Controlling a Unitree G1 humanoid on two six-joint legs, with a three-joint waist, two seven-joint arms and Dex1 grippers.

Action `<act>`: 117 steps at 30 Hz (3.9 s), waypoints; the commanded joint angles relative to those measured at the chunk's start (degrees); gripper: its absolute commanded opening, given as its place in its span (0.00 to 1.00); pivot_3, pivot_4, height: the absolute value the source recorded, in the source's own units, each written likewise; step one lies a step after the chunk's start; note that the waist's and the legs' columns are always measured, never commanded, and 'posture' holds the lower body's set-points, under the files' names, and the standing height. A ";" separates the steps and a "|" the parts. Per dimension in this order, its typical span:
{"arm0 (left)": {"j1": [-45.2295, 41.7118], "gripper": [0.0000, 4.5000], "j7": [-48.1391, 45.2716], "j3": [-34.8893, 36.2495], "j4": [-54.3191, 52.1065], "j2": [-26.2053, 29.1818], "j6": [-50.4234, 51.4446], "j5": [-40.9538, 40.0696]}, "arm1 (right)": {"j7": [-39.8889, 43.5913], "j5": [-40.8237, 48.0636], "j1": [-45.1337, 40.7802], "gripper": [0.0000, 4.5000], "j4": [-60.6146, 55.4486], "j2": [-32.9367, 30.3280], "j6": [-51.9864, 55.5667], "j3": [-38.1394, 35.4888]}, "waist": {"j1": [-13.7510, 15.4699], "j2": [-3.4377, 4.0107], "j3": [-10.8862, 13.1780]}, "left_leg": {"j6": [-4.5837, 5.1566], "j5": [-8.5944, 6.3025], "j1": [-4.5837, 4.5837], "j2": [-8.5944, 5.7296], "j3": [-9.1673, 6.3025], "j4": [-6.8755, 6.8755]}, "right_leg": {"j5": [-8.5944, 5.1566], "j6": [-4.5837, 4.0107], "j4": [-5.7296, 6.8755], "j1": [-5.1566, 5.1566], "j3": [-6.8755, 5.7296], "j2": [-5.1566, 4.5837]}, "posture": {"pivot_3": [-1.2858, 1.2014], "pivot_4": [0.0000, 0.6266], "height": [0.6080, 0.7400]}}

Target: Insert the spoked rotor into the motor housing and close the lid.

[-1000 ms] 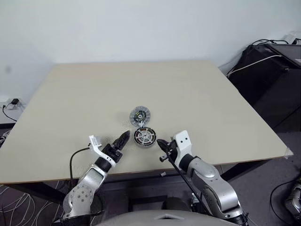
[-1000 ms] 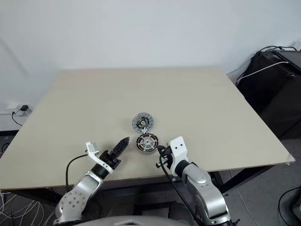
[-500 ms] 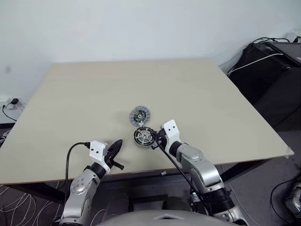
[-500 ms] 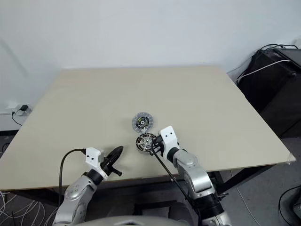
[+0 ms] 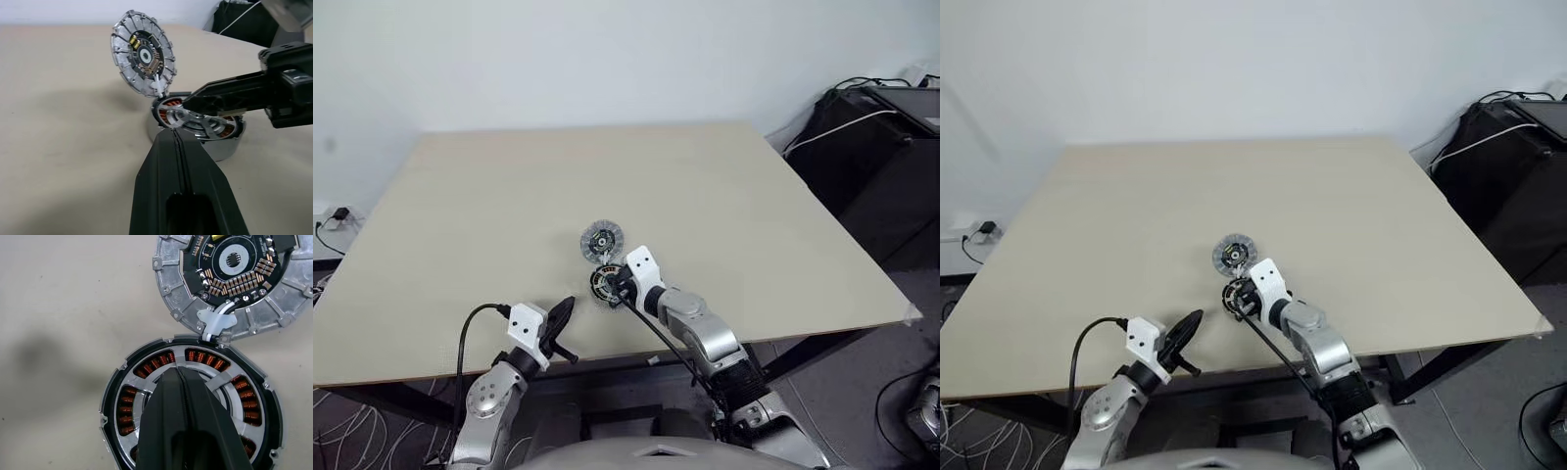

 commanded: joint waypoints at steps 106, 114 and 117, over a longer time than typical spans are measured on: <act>-1.41 0.00 0.20 -2.69 0.71 -3.95 5.91 -1.61 | 16.46 -3.14 -5.86 0.58 -33.59 -20.74 14.44 14.14 | 0.11 0.16 -0.11 | 0.12 0.06 -0.16 -0.05 -0.09 0.34 | 0.06 0.10 -0.08 0.14 -0.18 0.51 | 0.52 0.00 1.00; -1.61 0.00 0.05 -2.67 0.98 -3.71 6.27 -1.76 | 27.47 -9.52 -6.42 0.58 -27.71 -33.52 -1.29 20.40 | 0.13 -0.08 0.08 | 0.15 0.06 0.11 0.05 -0.13 0.42 | 0.06 0.13 -0.03 0.37 -0.19 0.60 | 0.52 0.00 1.00; -1.66 0.00 -0.05 -2.73 1.06 -3.66 6.41 -1.79 | 28.75 -11.40 -6.72 0.58 -25.57 -33.56 -3.08 20.57 | 0.42 -0.10 0.09 | 0.15 0.06 0.10 0.05 -0.15 0.46 | 0.06 0.13 -0.02 0.40 -0.19 0.59 | 0.52 0.00 1.00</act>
